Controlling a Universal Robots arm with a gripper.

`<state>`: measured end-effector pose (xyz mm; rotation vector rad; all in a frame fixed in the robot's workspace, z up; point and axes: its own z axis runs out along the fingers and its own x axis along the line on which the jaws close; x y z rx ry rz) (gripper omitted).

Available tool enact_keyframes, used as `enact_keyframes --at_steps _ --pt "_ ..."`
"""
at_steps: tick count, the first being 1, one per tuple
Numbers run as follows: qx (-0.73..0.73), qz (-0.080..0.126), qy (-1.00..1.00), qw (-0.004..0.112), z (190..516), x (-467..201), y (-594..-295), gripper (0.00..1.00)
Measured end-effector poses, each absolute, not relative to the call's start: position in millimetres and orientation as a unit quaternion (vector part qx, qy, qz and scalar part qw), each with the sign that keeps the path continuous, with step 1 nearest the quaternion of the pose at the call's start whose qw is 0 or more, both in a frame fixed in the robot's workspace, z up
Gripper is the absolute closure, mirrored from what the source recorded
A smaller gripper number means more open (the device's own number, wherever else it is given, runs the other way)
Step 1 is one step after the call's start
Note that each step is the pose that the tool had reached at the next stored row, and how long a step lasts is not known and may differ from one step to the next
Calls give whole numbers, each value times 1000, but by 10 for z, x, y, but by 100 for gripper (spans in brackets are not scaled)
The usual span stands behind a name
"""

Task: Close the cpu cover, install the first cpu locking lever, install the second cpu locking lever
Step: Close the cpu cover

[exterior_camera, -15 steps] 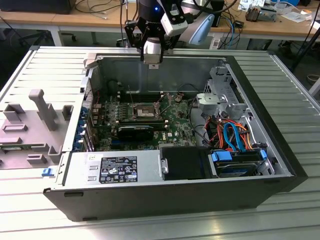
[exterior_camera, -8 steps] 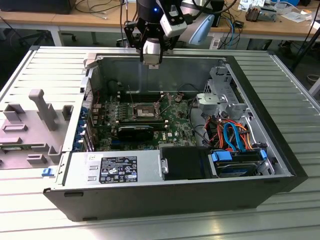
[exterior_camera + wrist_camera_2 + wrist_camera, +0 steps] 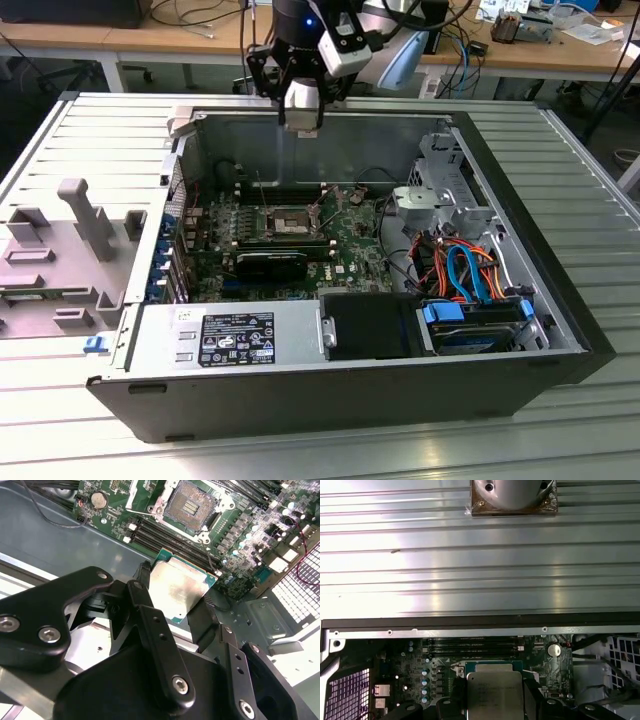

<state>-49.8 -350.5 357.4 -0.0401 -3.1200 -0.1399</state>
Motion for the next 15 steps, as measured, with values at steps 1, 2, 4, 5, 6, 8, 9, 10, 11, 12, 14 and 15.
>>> enact_keyframes --at_steps 1,2,4,5,6,8,9,10,11,12,14,15 --pt "-13 -45 -999 9 3571 -501 -3505 45" --pt "-13 -45 -999 9 3568 -503 -3505 45" --pt "-13 -45 -999 9 3563 -507 -3505 45" --pt "-13 -45 -999 9 3560 -509 -3505 45" --pt "-13 -45 -999 9 3557 -511 -3505 45" --pt "-13 -45 -999 9 3552 -514 -3505 45" --pt "-13 -45 -999 9 3548 -518 -3505 45" --pt "-13 -45 -999 9 3545 -519 -3505 45" --pt "-13 -45 -999 9 3542 -521 -3505 45" --pt "-13 -45 -999 9 3539 -522 -3505 45" --pt "-13 -45 -999 9 3534 -526 -3505 45" --pt "-13 -45 -999 9 3532 -528 -3505 45"
